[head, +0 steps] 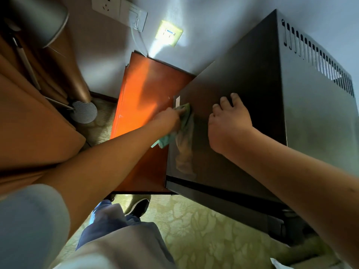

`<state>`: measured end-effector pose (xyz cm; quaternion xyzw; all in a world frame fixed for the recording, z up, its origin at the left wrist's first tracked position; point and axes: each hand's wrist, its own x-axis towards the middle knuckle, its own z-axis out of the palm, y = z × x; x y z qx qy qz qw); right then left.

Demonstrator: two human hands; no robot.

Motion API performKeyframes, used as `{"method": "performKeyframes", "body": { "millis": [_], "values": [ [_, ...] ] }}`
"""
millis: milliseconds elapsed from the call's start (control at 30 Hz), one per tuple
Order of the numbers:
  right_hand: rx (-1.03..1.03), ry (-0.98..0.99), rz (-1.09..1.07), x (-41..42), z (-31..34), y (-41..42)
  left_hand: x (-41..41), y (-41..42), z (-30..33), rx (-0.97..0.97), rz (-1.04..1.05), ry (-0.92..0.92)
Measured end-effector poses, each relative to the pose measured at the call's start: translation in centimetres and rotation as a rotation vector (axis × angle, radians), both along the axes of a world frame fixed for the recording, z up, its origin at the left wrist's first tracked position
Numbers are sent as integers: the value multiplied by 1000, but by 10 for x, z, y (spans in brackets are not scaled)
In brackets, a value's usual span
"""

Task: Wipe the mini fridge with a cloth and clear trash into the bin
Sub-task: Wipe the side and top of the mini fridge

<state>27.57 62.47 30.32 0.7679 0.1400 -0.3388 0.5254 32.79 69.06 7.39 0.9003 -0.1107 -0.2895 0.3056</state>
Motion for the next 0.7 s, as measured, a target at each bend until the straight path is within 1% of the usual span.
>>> {"method": "performKeyframes", "body": {
  "millis": [67,133,200,267,333,367,433,533,600,700],
  "values": [
    [5,-1,-3,-7,2,0,-21,4,-6,19,-29,91],
    [6,-7,-6,-15,3,0,-41,5,-5,-42,-16,122],
    [5,-13,-5,-20,4,-1,-52,5,3,-137,0,60],
    [2,-21,2,-24,5,-1,-45,3,19,-216,14,-50],
    [14,-27,2,-26,5,-1,-30,0,36,-251,32,-139],
    [18,-33,4,-27,5,-2,-23,-2,42,-236,39,-146],
    [18,-34,13,-27,5,-5,-17,-1,44,-188,48,-90],
    [31,-37,33,-27,6,-8,-30,3,31,-104,47,95],
    [32,-40,34,-28,5,-7,-49,4,23,-124,81,190],
    [29,-38,25,-29,4,-8,-68,1,27,-228,80,237]
  ]
}}
